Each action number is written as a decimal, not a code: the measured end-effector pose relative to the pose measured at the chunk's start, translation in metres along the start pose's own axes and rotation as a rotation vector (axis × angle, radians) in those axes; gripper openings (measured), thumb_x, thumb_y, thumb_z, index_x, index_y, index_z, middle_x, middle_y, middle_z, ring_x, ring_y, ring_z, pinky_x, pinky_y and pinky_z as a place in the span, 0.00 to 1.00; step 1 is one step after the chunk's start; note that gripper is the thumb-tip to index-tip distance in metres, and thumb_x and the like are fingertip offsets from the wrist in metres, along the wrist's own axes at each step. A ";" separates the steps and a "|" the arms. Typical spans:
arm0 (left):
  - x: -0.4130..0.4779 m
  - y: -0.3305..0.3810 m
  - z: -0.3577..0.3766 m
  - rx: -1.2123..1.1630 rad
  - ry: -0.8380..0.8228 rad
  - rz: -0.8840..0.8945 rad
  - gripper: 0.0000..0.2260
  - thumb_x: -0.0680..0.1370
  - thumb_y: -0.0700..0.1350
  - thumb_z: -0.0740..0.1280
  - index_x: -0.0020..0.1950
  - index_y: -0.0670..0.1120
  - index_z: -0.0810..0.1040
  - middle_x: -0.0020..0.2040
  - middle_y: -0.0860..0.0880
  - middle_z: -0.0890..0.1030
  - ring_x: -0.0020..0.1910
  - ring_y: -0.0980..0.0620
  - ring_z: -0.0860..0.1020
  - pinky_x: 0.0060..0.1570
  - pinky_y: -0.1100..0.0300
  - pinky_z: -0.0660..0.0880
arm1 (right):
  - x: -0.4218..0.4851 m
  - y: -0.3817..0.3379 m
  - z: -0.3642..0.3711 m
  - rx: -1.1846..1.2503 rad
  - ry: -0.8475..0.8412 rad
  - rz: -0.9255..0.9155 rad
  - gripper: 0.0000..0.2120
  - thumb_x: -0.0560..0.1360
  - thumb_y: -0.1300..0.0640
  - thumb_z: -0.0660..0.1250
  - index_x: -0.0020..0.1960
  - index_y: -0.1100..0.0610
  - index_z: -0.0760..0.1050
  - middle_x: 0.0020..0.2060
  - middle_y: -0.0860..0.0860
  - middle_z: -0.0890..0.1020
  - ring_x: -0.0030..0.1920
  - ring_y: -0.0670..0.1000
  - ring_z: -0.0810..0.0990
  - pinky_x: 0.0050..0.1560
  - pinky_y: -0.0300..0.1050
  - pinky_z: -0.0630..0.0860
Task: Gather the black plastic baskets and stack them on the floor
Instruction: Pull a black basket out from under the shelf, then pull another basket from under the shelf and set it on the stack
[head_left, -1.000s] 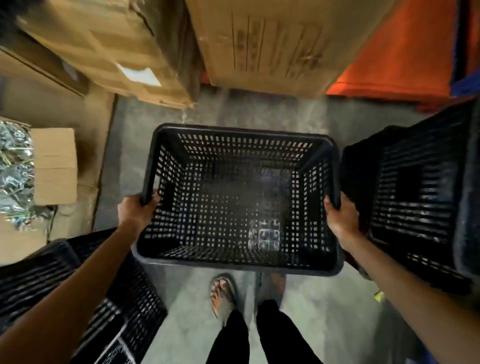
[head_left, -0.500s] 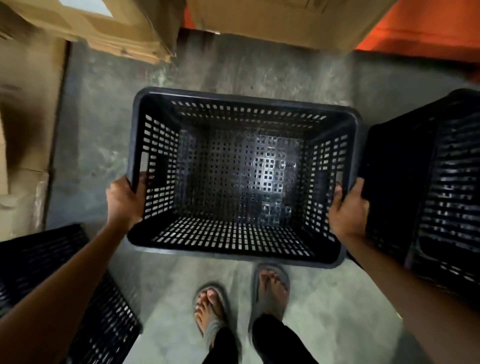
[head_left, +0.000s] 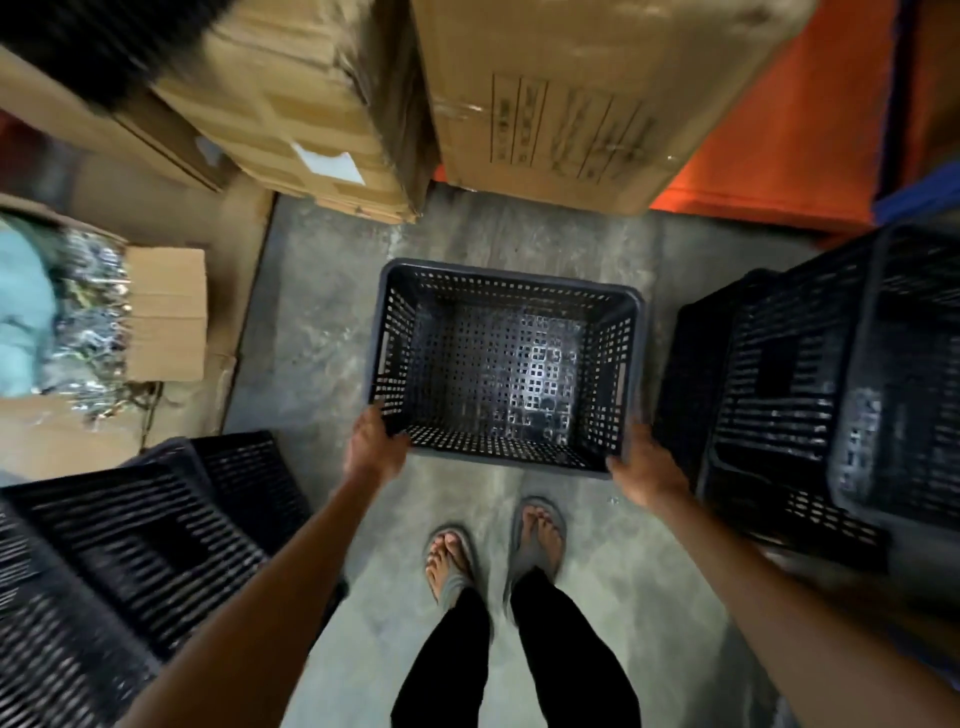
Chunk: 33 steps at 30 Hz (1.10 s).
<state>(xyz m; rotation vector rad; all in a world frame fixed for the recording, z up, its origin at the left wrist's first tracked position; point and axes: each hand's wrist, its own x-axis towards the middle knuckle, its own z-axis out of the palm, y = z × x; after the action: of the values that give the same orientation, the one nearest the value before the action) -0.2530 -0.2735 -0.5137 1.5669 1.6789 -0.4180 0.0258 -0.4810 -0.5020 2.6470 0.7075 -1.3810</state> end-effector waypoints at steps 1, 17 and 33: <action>-0.035 0.003 -0.004 -0.006 -0.036 -0.002 0.28 0.76 0.43 0.68 0.75 0.44 0.65 0.68 0.36 0.74 0.66 0.37 0.74 0.63 0.51 0.71 | -0.030 -0.006 -0.004 -0.029 -0.052 -0.042 0.35 0.79 0.50 0.62 0.80 0.55 0.49 0.75 0.58 0.64 0.70 0.60 0.71 0.65 0.50 0.72; -0.343 0.060 -0.170 -0.219 0.002 -0.013 0.20 0.78 0.45 0.66 0.69 0.44 0.73 0.65 0.41 0.79 0.62 0.43 0.78 0.58 0.57 0.75 | -0.326 -0.115 -0.136 -0.133 -0.058 -0.414 0.30 0.77 0.50 0.61 0.77 0.53 0.58 0.71 0.55 0.71 0.69 0.55 0.72 0.67 0.49 0.71; -0.318 0.121 -0.367 -0.562 0.320 0.058 0.20 0.79 0.41 0.63 0.71 0.37 0.70 0.67 0.38 0.75 0.65 0.41 0.74 0.60 0.56 0.72 | -0.321 -0.286 -0.296 -0.020 0.104 -0.611 0.29 0.79 0.49 0.62 0.77 0.54 0.60 0.74 0.53 0.68 0.72 0.56 0.69 0.69 0.48 0.68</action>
<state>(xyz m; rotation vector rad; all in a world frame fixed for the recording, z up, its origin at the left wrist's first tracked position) -0.2772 -0.2121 -0.0176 1.2924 1.7768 0.3339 -0.0301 -0.2633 -0.0308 2.6075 1.6329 -1.3230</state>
